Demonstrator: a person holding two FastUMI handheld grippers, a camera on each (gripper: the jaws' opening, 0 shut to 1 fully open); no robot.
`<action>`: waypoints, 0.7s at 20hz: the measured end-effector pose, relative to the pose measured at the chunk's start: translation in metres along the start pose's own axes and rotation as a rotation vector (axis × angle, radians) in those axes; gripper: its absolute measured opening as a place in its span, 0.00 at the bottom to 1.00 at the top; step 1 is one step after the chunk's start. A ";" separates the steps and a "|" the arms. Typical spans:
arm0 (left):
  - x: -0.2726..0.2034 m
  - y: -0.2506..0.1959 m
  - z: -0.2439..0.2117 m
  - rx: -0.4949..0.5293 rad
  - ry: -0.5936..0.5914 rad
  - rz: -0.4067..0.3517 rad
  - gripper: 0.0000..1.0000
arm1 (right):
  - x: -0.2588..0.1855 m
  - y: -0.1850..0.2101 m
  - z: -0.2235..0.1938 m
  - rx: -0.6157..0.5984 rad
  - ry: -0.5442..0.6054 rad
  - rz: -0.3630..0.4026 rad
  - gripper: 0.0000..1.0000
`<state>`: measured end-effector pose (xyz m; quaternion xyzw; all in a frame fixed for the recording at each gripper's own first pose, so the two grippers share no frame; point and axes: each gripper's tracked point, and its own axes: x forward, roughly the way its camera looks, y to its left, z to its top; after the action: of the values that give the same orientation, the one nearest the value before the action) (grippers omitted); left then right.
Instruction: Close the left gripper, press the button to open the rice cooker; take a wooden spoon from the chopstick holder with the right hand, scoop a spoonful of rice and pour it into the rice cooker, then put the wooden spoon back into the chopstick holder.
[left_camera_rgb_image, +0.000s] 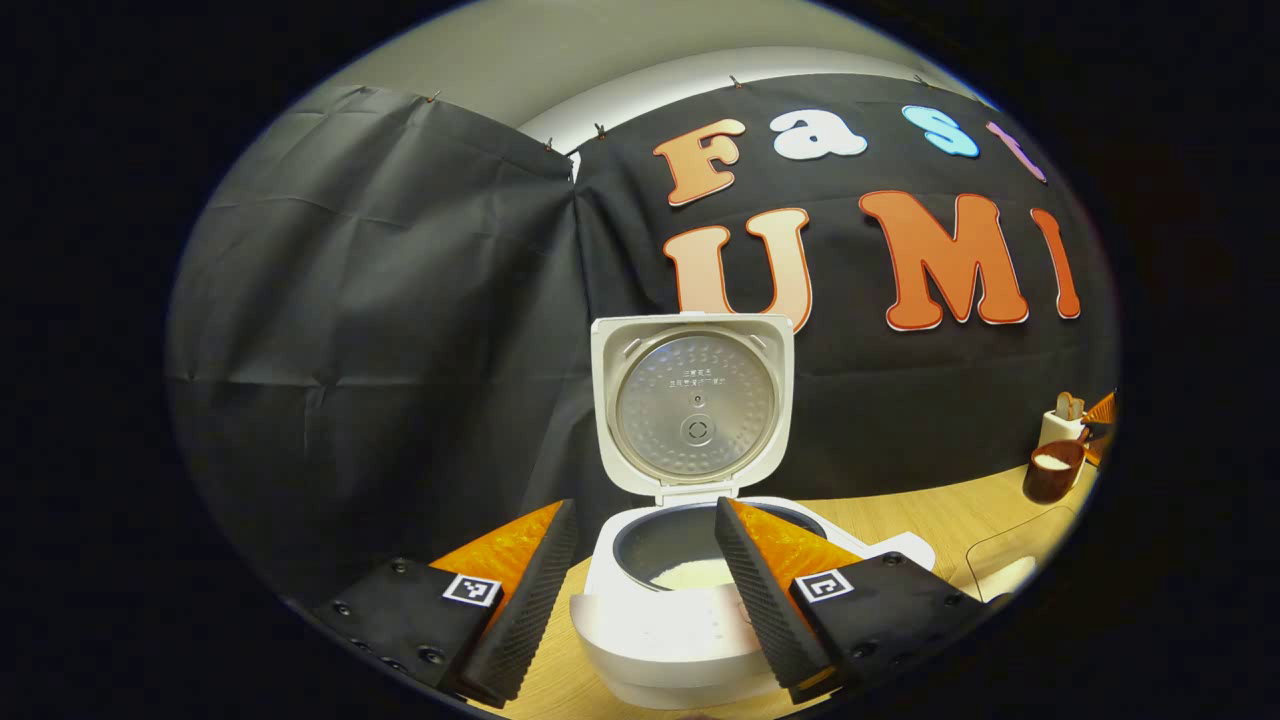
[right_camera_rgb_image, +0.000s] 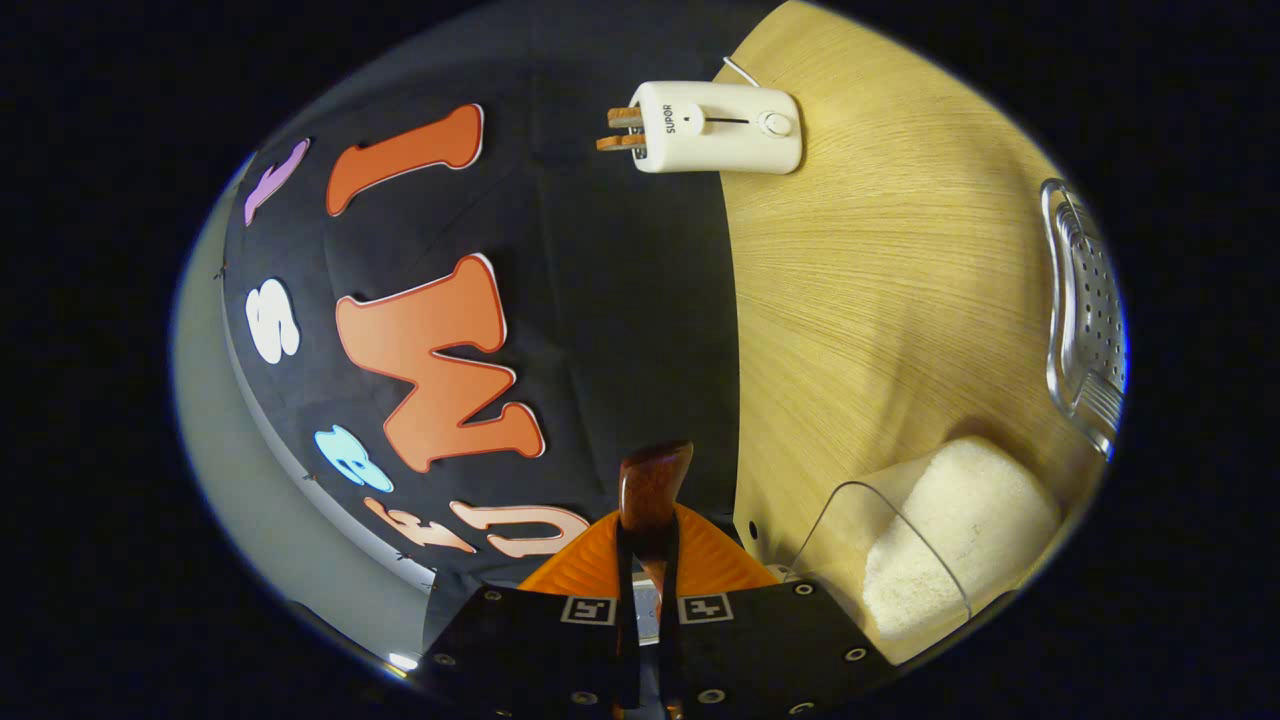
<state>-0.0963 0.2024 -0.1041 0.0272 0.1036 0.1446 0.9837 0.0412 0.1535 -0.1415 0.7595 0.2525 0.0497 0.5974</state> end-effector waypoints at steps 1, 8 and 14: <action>0.001 0.001 -0.002 -0.001 0.002 0.001 0.91 | 0.004 0.008 -0.006 -0.019 0.007 0.013 0.08; -0.001 0.020 -0.005 0.002 0.000 0.035 0.91 | 0.042 0.063 -0.067 -0.147 0.079 0.083 0.08; -0.005 0.040 -0.015 -0.013 0.016 0.060 0.91 | 0.075 0.097 -0.120 -0.237 0.134 0.129 0.08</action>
<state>-0.1157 0.2395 -0.1145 0.0225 0.1096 0.1750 0.9782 0.0922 0.2775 -0.0344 0.6934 0.2347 0.1680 0.6602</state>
